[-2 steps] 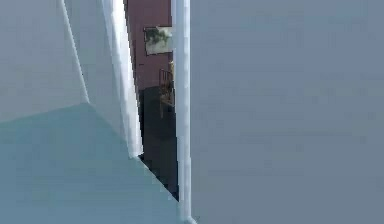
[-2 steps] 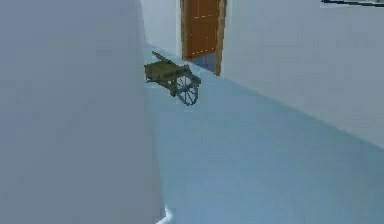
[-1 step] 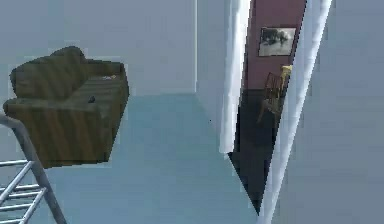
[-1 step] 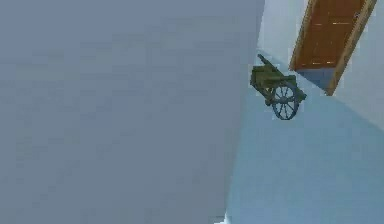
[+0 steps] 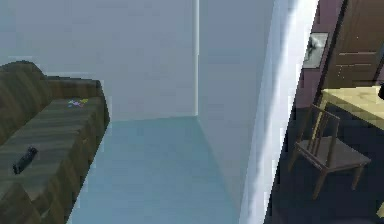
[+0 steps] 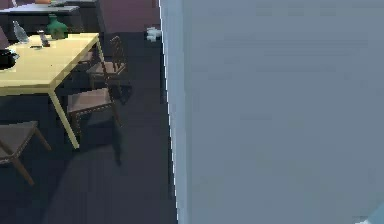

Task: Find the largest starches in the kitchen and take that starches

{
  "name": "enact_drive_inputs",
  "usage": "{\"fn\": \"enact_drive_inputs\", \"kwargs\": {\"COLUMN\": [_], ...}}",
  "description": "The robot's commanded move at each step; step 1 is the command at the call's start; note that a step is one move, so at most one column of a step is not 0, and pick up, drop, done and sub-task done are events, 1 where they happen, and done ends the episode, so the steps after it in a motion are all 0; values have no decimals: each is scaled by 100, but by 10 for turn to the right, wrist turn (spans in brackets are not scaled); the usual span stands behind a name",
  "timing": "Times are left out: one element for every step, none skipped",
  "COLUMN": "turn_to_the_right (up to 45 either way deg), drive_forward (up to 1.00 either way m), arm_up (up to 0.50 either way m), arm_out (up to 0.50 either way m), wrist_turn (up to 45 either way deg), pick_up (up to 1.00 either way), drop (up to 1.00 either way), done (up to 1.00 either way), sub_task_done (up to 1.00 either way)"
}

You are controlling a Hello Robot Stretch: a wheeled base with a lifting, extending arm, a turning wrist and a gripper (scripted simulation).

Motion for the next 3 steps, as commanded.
{"fn": "enact_drive_inputs", "kwargs": {"turn_to_the_right": [-90,0,450], "drive_forward": [0,10,0], "arm_up": [0,0,0], "arm_out": [0,0,0], "wrist_turn": [0,0,0], "pick_up": [0,0,0], "drop": [0,0,0], "done": [0,0,0], "sub_task_done": [0,0,0]}}
